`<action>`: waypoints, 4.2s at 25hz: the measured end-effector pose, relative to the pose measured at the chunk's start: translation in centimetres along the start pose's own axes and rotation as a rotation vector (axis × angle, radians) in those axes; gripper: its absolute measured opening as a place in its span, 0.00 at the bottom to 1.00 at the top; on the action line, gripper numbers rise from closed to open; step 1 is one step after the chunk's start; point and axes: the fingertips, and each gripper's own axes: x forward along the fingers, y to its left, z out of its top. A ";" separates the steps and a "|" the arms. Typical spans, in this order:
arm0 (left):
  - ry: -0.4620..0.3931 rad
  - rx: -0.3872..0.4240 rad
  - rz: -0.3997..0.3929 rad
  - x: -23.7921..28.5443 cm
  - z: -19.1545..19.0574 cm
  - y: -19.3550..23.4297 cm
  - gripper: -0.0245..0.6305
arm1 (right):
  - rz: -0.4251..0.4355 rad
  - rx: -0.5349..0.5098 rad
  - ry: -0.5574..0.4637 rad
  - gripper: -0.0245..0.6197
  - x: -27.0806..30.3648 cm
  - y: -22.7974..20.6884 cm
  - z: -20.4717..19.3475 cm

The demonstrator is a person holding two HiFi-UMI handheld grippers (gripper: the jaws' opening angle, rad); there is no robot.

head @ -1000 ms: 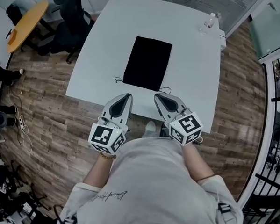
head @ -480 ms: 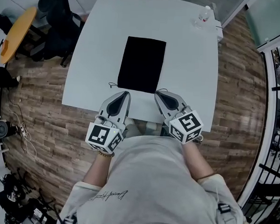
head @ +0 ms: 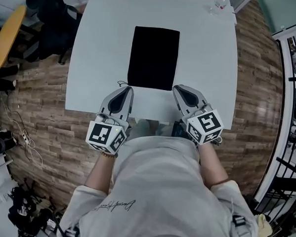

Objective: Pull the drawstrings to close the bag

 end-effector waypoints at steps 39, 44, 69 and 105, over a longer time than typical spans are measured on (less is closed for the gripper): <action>0.533 0.258 0.137 3.9 -20.1 15.1 0.22 | -0.262 -0.053 0.337 0.08 1.0 -7.1 -13.8; 0.542 0.267 0.143 4.7 -20.7 15.7 0.22 | -0.264 -0.085 0.356 0.08 1.1 -7.2 -14.4; 0.483 0.224 0.126 5.2 -19.6 14.8 0.06 | -0.017 -0.546 0.615 0.28 5.2 -7.7 -17.9; 0.471 0.108 0.195 3.0 -19.1 15.7 0.06 | -0.392 -0.392 0.548 0.09 3.5 -12.8 -18.0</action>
